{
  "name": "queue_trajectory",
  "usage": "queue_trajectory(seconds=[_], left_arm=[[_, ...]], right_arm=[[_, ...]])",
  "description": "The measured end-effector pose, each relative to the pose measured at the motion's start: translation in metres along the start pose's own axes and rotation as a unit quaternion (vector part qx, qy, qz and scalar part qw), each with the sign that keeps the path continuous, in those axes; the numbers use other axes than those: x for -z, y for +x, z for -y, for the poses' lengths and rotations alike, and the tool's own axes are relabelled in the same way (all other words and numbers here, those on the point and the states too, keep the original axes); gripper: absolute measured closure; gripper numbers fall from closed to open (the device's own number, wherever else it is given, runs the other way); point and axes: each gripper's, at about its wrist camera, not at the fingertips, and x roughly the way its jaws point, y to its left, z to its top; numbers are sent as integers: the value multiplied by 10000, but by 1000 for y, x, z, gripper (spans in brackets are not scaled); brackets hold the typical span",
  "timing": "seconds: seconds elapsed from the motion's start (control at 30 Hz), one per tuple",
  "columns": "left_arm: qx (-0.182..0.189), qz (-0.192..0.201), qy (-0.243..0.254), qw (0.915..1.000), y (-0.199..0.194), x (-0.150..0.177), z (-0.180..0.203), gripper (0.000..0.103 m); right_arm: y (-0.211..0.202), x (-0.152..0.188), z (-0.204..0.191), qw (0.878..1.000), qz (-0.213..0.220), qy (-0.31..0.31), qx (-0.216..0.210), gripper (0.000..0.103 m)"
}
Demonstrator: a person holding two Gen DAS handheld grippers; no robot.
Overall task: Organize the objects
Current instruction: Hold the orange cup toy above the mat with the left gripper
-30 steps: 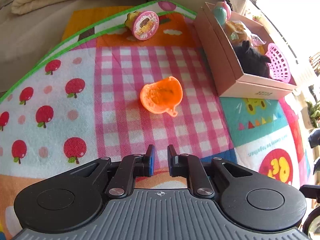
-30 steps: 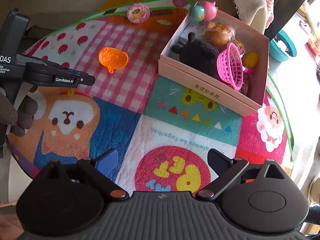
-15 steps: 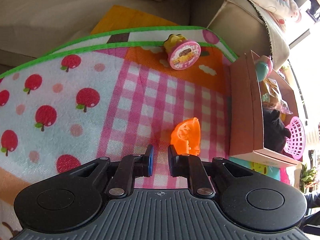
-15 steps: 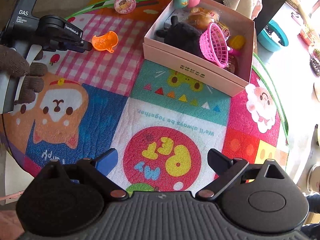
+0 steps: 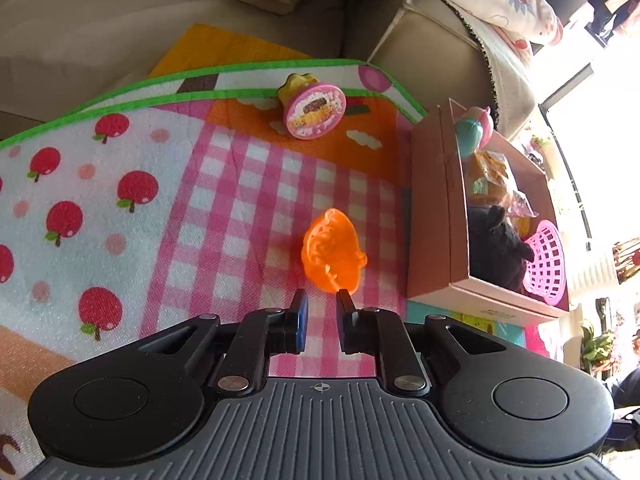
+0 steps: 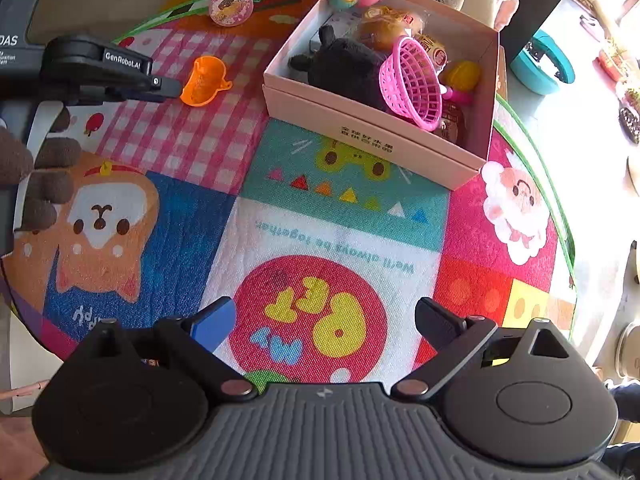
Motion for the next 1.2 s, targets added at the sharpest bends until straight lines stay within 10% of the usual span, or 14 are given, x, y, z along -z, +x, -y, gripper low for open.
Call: queue_trajectory(seconds=[0.47, 0.77, 1.2], left_arm=[[49, 122, -477, 9988, 12, -12, 25, 87], [-713, 376, 198, 9965, 2, -21, 32, 87], [-437, 255, -84, 9987, 10, -21, 20, 87]], right_arm=[[3, 2, 7, 10000, -82, 46, 14, 7], [5, 0, 18, 9997, -77, 247, 2, 4], [11, -7, 14, 9997, -143, 218, -14, 3]])
